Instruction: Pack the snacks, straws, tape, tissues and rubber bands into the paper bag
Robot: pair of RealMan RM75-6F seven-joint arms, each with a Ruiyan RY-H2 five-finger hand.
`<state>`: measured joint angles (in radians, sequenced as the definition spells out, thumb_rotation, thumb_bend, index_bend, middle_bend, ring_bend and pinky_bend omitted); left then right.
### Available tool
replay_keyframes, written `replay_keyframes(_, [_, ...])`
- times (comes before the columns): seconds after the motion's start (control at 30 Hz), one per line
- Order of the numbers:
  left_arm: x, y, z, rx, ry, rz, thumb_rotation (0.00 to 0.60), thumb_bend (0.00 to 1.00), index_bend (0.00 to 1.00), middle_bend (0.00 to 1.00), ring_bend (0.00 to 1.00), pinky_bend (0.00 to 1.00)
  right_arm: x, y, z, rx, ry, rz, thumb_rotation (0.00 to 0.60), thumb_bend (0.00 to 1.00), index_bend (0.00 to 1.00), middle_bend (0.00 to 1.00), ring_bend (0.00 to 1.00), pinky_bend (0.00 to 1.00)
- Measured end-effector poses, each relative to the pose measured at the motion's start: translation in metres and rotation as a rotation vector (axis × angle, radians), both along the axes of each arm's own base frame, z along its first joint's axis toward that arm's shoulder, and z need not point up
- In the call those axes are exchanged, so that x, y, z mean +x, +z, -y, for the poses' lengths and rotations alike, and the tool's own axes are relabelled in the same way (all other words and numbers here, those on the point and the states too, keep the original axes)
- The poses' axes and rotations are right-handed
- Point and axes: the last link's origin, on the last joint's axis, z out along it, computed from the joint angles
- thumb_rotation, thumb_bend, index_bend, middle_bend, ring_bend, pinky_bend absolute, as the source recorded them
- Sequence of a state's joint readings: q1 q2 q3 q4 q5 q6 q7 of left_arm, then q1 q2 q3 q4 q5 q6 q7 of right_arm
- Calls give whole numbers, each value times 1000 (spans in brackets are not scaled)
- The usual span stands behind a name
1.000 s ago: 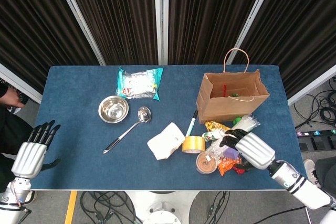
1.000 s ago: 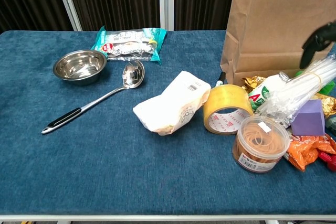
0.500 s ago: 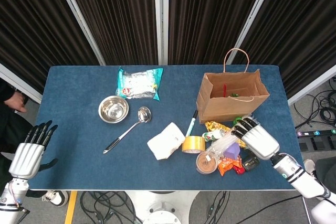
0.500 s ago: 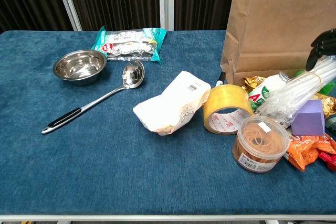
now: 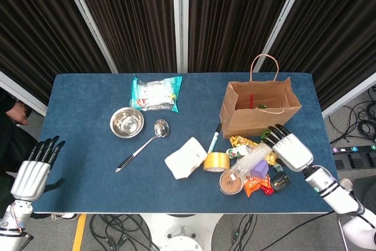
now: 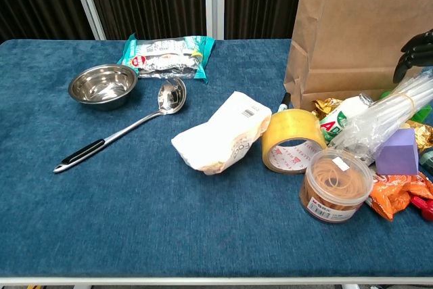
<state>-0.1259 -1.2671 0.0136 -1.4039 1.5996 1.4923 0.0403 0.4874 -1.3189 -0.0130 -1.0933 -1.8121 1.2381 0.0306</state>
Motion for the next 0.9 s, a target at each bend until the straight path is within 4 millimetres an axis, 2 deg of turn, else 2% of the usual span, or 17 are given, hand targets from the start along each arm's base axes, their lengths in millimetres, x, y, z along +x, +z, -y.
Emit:
replay_keyframes(0.43, [-2,7,-1,14,6,-5,600,156,66,51,0,122,-2,-28,19,-12,-14,14,600,1,334,299,166,214])
replay_keyframes(0.77, [0,6,-2,8,-1,5,600,156,66,51,0,122,5,-32,28,-27,29,62,600,99,599,485,369,425])
replay_keyframes(0.9, [1,5,-1,2,-1,8,600,156,66,51,0,122,7,-32,32,-38,43,83,600,129,657,528,415,474])
